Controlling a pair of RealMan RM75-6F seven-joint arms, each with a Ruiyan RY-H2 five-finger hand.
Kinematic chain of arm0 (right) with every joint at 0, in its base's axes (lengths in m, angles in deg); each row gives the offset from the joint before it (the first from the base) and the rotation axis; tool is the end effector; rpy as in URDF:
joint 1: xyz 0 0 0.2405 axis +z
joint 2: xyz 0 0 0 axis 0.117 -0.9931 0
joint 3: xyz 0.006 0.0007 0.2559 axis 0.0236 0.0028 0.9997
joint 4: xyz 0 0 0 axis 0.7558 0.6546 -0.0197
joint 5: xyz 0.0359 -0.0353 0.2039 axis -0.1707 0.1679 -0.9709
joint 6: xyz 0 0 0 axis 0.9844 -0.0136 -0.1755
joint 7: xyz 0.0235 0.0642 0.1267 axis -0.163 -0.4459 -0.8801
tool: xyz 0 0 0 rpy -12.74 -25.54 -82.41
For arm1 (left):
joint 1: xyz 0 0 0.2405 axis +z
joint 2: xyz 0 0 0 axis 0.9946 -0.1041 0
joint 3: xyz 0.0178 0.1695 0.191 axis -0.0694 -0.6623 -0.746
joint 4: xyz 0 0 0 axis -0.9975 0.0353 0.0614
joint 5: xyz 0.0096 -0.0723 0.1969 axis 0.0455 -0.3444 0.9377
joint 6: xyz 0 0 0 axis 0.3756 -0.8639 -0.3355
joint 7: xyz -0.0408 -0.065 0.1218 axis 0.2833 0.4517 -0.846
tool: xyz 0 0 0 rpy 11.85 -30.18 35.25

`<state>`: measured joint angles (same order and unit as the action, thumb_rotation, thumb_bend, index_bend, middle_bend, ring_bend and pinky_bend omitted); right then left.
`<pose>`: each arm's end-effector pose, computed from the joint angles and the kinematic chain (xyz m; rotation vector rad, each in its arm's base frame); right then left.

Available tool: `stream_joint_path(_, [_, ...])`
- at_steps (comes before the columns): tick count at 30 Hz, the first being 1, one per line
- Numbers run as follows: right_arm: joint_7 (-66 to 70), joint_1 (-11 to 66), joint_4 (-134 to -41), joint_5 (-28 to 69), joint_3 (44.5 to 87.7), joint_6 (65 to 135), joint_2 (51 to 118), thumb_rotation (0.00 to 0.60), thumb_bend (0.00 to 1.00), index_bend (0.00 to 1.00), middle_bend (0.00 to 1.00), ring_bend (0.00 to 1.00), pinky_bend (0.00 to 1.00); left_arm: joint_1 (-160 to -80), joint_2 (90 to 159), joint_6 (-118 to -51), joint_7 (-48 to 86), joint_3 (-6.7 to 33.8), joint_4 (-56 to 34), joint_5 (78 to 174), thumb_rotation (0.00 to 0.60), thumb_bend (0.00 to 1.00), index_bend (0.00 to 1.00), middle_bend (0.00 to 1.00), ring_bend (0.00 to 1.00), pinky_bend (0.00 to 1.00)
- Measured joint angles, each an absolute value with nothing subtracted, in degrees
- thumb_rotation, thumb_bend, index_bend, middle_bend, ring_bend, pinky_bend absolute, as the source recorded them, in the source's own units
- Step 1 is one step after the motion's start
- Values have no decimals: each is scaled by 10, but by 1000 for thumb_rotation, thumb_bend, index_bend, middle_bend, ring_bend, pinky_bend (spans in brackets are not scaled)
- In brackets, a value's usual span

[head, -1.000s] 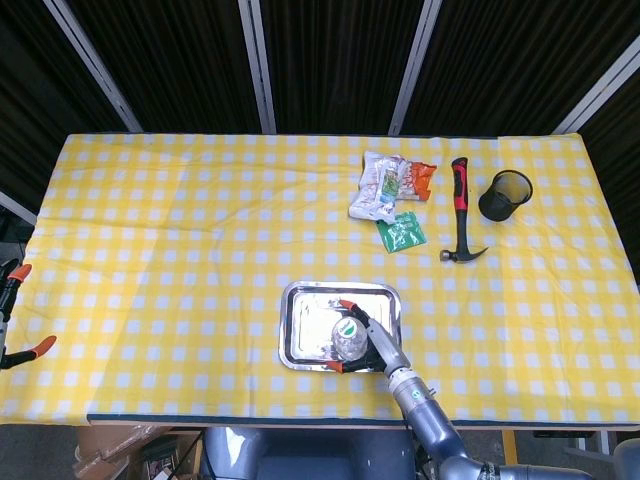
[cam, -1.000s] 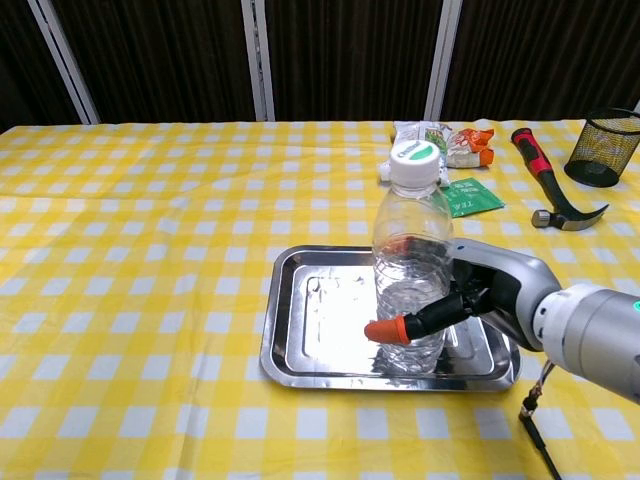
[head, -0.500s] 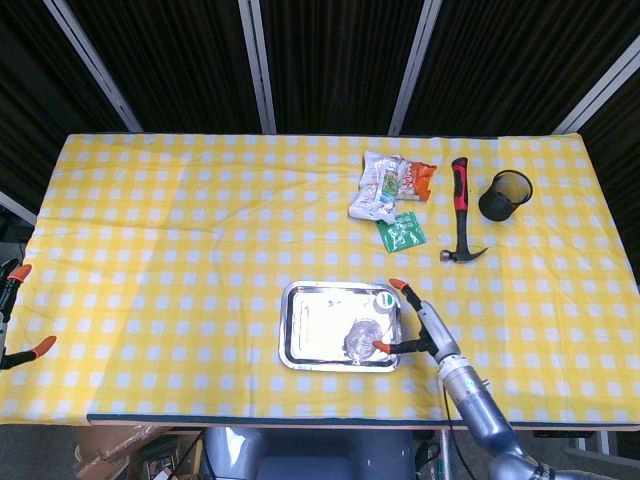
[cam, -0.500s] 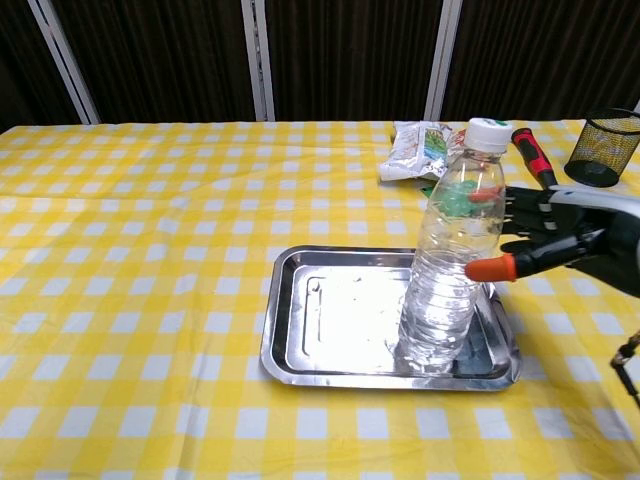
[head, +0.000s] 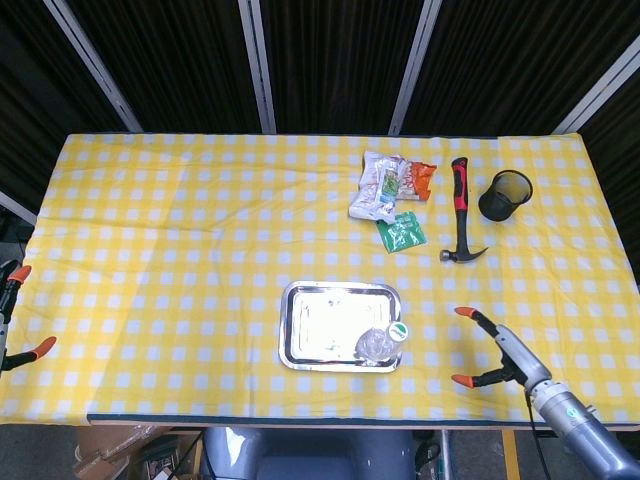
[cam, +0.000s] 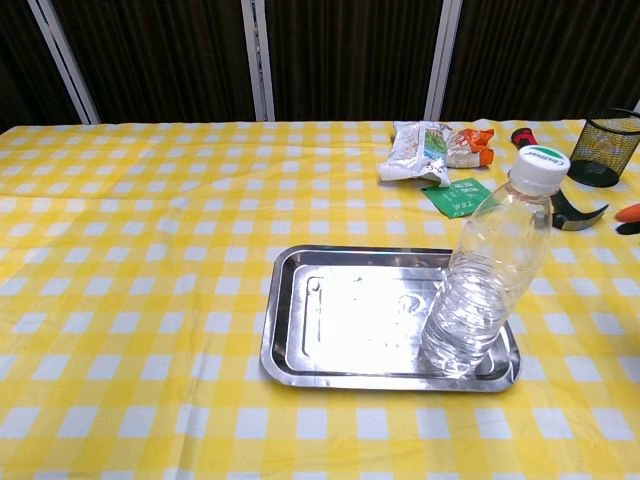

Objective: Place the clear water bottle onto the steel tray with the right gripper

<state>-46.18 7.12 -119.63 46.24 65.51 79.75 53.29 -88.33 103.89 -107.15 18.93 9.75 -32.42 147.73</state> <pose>-0.2616 -0.2175 0.1233 1.3205 -2.0053 1.0459 -0.3123 0.1831 0.1775 -1.3093 -0.8790 -0.8996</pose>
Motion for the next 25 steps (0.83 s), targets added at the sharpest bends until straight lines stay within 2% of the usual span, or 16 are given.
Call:
stream_joint_path(3, [-464, 53, -1173, 489, 652, 840, 533, 600, 170, 135, 73, 0, 0, -883, 1041, -1072, 185, 98, -324, 1476, 600, 190, 42, 0, 0, 0])
stream_joint_path(6, [-409, 33, -1144, 483, 654, 897, 553, 600, 170, 128, 58, 0, 0, -883, 1041, -1071, 184, 99, -323, 1473, 600, 190, 42, 0, 0, 0])
stream_joint_path(13, [-95, -15, -1052, 461, 658, 1054, 640, 600, 170, 53, 22, 0, 0, -882, 1041, -1073, 185, 101, -323, 1470, 600, 190, 42, 0, 0, 0])
stream_joint_path(19, [104, -49, -980, 428, 662, 1169, 709, 600, 104, 0, 0, 0, 0, -884, 1042, -1068, 183, 101, -321, 1467, 600, 190, 42, 0, 0, 0])
stream_joint_path(25, [136, -67, -968, 401, 660, 1202, 731, 600, 96, 1, 0, 0, 0, -888, 1046, -1063, 175, 100, -319, 1468, 600, 190, 43, 0, 0, 0])
